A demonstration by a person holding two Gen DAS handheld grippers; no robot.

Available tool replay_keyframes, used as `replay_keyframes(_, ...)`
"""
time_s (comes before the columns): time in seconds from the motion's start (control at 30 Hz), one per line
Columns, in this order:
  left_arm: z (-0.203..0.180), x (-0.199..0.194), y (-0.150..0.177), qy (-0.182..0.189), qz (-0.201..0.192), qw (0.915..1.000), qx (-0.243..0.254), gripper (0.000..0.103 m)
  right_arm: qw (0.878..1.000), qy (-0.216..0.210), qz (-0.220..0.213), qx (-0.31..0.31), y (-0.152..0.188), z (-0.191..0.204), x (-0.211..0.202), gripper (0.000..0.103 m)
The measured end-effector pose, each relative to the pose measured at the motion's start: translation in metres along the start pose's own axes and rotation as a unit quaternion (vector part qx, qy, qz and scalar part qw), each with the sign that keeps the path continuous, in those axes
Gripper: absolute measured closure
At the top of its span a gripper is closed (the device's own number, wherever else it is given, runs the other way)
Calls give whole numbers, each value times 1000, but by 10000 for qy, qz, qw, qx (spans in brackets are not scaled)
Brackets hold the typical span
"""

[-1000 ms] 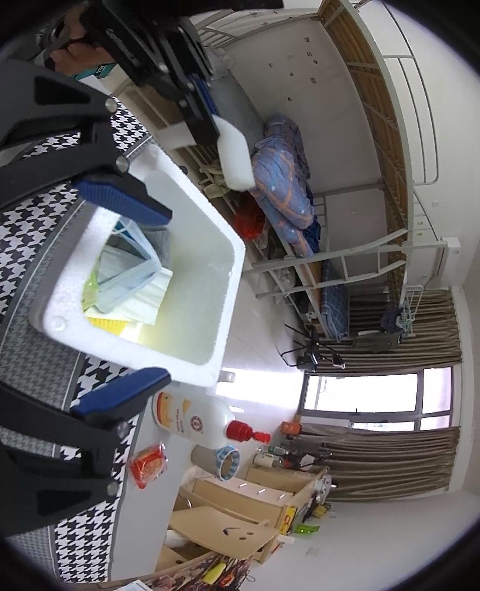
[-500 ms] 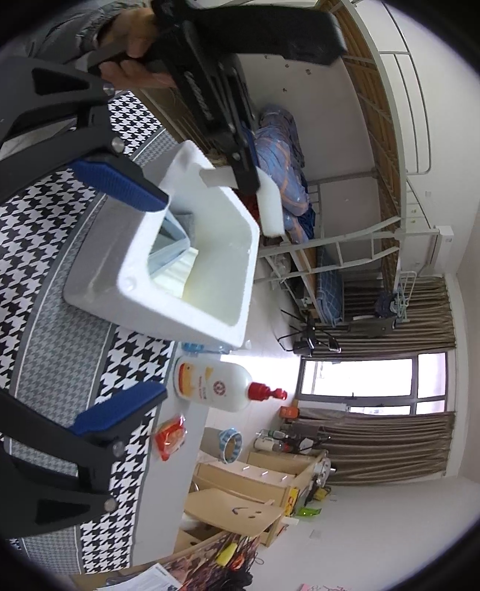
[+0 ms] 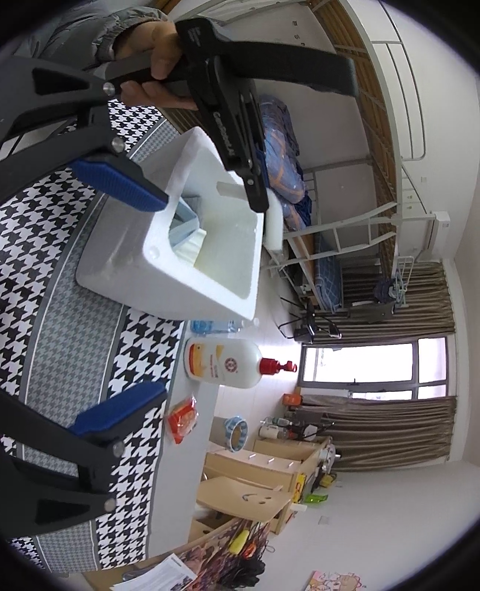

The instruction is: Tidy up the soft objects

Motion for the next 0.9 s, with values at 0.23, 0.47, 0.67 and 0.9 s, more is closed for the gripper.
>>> replay_keyframes(0.23, 5, -7, -4, -332, -152, 9993, 73, 9, 9999, 84, -63, 67, 0, -9, -6, 8)
replay_keyframes(0.47, 0, -29, -1, -299, -298, 9991, -52, 1, 9999, 36, -128, 44, 2, -5, -13, 8)
replay_keyframes(0.67, -6, -55, 6, -483, -347, 9982, -50, 1, 9997, -6, -255, 67, 6, 1, -26, 8)
replay_keyframes(0.9, -14, -108, 10, -706, -686, 9950, -177, 1, 9976, 89, -682, 40, 11, 10, -58, 8)
Point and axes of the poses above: each gripper's, at about its wrist camera, not at the fingertips, and x roughly the way its jaws point, z to its left, y to its underside, the point moved 10 cm from there along x, roughly the way its jaws point, and after that the axes turned 12 degrees about x, right-handed, at the moved point
